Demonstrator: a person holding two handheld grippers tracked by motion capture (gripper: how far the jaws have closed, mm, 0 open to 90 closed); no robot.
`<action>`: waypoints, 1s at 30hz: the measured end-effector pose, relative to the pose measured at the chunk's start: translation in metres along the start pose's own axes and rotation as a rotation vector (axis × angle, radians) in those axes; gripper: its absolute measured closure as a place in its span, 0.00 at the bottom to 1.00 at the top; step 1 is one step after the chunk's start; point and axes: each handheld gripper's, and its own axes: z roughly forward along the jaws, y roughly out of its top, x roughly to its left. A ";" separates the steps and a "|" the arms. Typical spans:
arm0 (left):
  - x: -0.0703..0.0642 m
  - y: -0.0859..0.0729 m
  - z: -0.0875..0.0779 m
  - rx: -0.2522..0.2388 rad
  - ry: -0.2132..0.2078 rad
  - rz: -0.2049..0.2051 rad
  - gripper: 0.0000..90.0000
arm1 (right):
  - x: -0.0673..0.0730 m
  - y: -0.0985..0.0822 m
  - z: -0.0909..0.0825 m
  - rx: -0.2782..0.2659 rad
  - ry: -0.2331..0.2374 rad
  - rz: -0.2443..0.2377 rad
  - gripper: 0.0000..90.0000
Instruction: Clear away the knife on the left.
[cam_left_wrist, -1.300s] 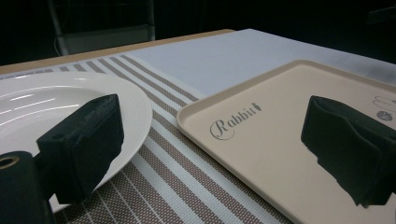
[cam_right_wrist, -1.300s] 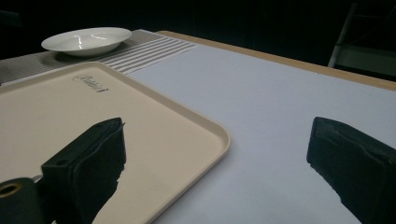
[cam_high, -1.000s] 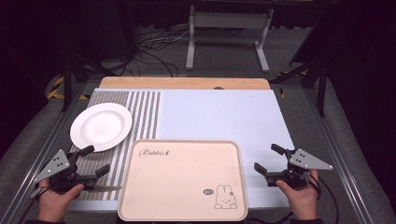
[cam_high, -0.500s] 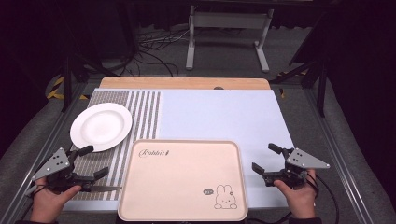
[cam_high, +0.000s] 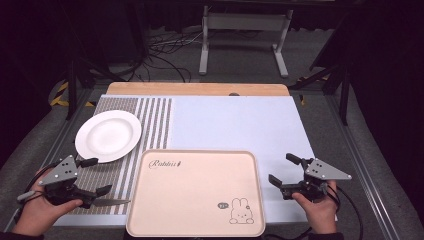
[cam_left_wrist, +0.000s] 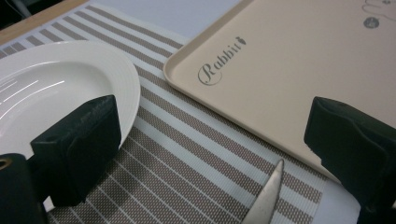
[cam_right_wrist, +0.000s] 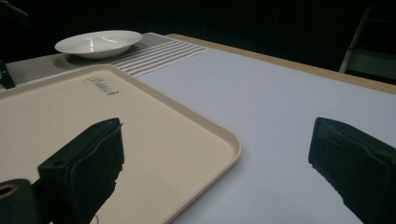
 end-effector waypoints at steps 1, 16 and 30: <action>0.001 0.002 -0.001 0.018 -0.005 0.008 0.05 | 0.000 0.000 0.000 0.002 0.000 0.000 0.04; 0.006 0.023 -0.009 0.308 -0.055 0.129 0.05 | 0.000 -0.003 0.004 0.006 0.015 0.008 0.04; 0.005 0.029 -0.003 0.555 -0.122 0.235 0.08 | 0.001 -0.003 0.005 0.013 0.025 0.005 0.04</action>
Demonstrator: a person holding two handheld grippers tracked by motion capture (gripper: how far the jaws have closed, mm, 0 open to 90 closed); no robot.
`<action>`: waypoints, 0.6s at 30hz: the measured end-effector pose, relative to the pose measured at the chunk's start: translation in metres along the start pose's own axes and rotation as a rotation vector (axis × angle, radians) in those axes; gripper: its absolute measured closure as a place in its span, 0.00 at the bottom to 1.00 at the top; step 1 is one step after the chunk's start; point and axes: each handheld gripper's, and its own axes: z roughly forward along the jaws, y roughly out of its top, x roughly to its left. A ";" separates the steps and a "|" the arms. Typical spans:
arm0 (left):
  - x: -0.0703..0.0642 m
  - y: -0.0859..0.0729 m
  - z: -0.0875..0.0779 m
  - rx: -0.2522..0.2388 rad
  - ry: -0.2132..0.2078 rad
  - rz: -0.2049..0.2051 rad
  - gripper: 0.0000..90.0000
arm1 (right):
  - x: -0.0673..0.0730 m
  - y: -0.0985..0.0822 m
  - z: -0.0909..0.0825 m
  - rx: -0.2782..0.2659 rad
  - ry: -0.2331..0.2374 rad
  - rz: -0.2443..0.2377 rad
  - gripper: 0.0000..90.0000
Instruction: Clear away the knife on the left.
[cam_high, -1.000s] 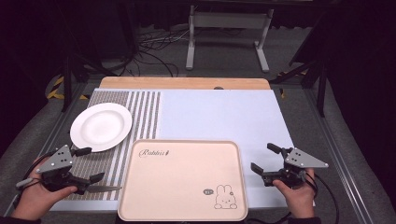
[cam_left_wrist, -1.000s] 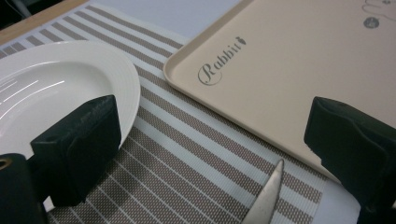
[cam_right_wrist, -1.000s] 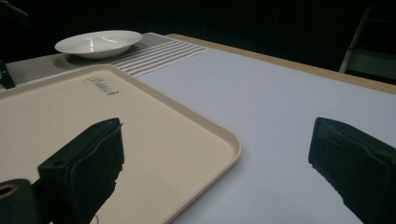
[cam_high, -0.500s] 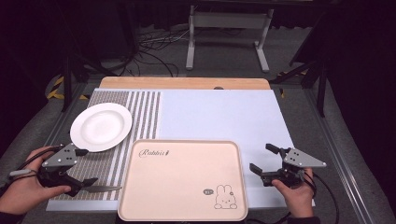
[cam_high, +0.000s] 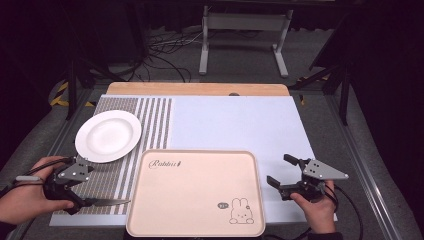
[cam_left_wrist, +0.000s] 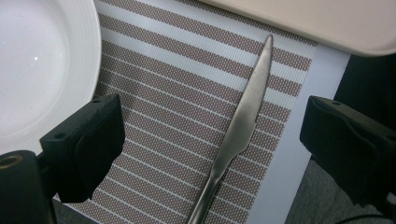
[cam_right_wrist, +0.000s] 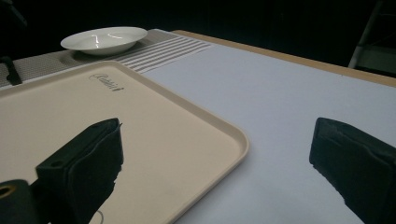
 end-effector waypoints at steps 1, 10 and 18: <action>0.000 0.000 0.000 0.010 -0.002 -0.001 0.08 | 0.000 0.000 0.000 0.002 -0.001 -0.001 0.04; 0.001 0.002 0.007 0.116 -0.030 0.046 0.10 | 0.001 -0.001 0.001 0.012 0.005 -0.002 0.04; 0.007 -0.001 0.015 0.153 -0.068 0.074 0.13 | 0.001 -0.001 0.001 0.019 0.012 -0.009 0.04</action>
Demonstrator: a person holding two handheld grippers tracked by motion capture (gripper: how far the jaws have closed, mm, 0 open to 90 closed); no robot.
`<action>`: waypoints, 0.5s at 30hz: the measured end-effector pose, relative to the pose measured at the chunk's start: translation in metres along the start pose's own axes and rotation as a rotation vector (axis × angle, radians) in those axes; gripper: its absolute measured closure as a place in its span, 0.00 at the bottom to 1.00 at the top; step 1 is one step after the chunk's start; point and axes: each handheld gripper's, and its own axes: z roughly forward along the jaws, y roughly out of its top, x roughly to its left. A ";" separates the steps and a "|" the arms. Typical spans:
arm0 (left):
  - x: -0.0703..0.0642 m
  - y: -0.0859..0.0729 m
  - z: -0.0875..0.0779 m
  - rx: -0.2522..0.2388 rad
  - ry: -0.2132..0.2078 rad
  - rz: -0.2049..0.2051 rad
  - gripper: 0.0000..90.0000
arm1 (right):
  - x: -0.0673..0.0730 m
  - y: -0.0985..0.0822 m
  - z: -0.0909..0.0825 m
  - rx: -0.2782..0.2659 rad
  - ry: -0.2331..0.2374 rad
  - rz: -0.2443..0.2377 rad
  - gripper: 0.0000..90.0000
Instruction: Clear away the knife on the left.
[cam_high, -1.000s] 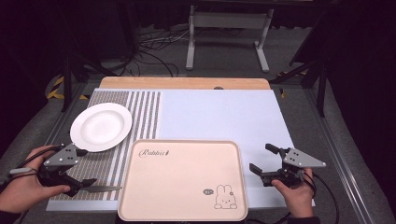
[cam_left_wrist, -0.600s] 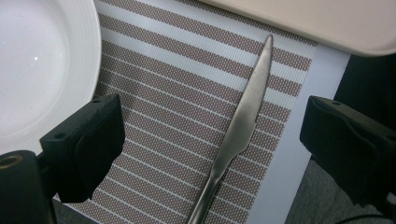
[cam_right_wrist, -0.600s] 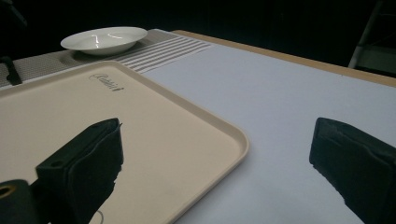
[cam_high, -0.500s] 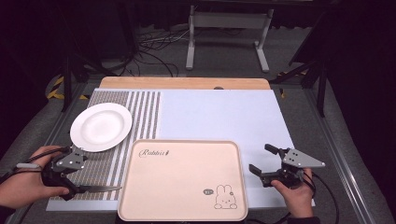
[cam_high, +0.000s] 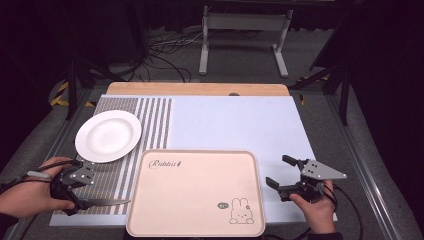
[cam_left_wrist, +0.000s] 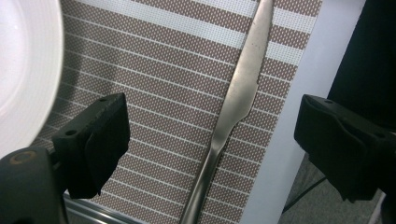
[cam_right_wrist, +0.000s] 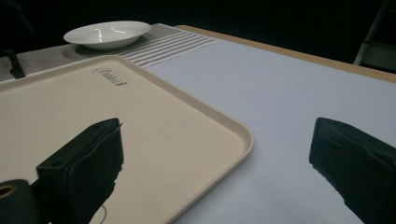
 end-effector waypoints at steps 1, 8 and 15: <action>0.001 0.000 0.001 0.005 -0.004 0.006 0.15 | 0.000 0.000 -0.001 -0.002 0.000 0.003 0.04; 0.006 -0.005 0.011 0.085 -0.041 0.044 0.27 | -0.001 0.001 -0.003 -0.014 -0.004 0.003 0.04; 0.009 -0.013 0.016 0.131 -0.059 0.069 0.37 | -0.001 0.002 -0.004 -0.017 0.002 0.003 0.04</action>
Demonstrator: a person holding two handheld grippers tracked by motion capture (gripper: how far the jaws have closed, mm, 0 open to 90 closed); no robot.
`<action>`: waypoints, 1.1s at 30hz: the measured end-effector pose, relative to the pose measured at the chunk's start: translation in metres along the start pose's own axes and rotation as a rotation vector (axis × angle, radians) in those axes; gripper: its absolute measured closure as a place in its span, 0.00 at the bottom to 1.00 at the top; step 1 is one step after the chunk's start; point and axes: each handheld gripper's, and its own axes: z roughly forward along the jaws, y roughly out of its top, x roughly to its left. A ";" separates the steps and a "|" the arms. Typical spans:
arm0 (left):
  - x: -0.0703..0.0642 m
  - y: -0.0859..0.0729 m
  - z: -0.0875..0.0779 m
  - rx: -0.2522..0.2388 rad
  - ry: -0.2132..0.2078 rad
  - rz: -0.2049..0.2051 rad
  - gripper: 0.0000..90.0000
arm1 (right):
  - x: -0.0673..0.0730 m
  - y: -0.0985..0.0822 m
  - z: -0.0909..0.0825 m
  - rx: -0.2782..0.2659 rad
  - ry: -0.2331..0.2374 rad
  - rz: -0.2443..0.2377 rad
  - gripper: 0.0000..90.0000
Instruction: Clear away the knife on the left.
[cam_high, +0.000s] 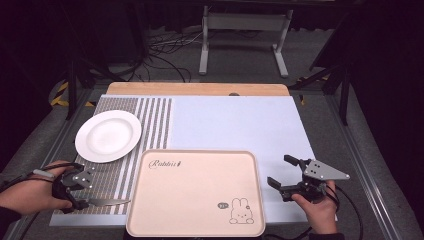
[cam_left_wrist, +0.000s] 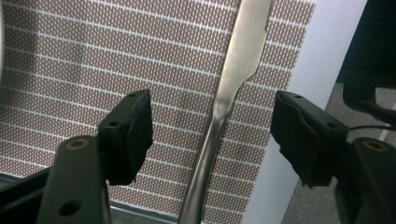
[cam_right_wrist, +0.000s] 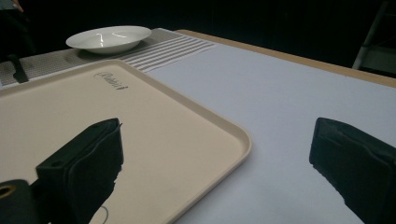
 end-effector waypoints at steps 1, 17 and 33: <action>0.000 0.000 0.000 0.000 0.000 0.000 0.38 | 0.000 0.000 0.000 0.000 0.000 -0.001 0.04; 0.000 0.000 0.015 0.120 -0.004 0.163 0.76 | 0.000 0.000 0.000 0.002 0.010 0.001 0.04; -0.007 -0.001 0.017 0.129 0.025 0.225 0.89 | 0.002 0.000 -0.001 -0.007 0.030 -0.004 0.04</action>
